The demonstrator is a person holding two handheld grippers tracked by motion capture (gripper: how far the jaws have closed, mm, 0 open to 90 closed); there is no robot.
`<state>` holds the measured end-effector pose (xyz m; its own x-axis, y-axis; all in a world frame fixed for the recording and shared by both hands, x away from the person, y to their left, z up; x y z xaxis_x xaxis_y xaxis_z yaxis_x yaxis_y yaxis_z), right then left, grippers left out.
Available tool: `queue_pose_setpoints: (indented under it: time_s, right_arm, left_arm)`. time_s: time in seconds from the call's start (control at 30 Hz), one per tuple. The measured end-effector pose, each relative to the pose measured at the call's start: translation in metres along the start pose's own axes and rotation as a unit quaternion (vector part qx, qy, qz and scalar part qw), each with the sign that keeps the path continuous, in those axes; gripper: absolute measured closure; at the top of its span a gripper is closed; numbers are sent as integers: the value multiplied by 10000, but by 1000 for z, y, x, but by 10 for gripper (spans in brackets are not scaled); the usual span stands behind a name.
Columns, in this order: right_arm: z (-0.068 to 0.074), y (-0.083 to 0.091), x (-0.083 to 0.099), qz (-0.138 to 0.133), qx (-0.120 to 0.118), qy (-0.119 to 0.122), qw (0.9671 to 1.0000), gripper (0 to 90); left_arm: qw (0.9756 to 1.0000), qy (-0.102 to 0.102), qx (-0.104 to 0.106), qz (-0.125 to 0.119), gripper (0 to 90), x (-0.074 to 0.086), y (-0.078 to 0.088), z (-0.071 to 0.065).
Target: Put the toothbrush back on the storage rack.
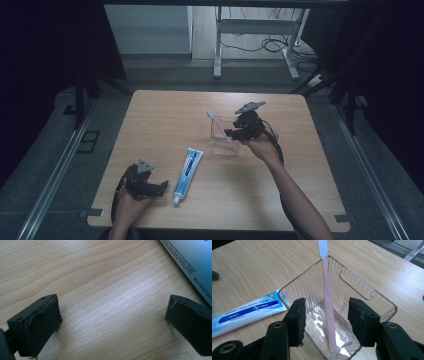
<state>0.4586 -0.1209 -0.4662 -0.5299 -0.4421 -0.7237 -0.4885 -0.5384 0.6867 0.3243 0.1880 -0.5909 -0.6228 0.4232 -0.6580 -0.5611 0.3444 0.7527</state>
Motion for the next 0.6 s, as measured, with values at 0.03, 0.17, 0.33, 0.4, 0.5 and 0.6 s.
queue_pose_setpoints:
  time_s: [0.03,0.17,0.33,0.4,0.5,0.6]
  right_arm:
    - [0,1,1,-16,-10,1,10000,478]
    - [2,5,3,-32,-55,19,10000,457]
    - [5,11,4,-82,-128,48,9999,424]
    - [7,14,5,-98,-147,55,9998,410]
    - [8,17,8,-116,-197,89,9997,391]
    - [8,20,11,-130,-237,77,9996,368]
  left_arm:
    - [10000,-1,-1,2,0,0,0,0]
    - [10000,14,-3,-13,0,0,0,0]
    - [10000,18,-3,-15,0,0,0,0]
    - [10000,19,-7,-17,0,0,0,0]
    - [10000,20,-8,-18,0,0,0,0]
    - [10000,20,-3,-17,0,0,0,0]
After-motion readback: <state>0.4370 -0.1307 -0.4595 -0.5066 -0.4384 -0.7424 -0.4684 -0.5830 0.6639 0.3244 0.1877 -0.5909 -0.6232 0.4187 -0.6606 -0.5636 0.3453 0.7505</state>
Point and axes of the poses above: each handheld gripper's, and its own axes: y roughly backward along the jaws, x roughly out of its underside, z roughly to its left, the point moved 6 cm from there along -y, roughly forward along the jaws, and after that the axes turned 4 degrees about -y, right-handed, at the moved point
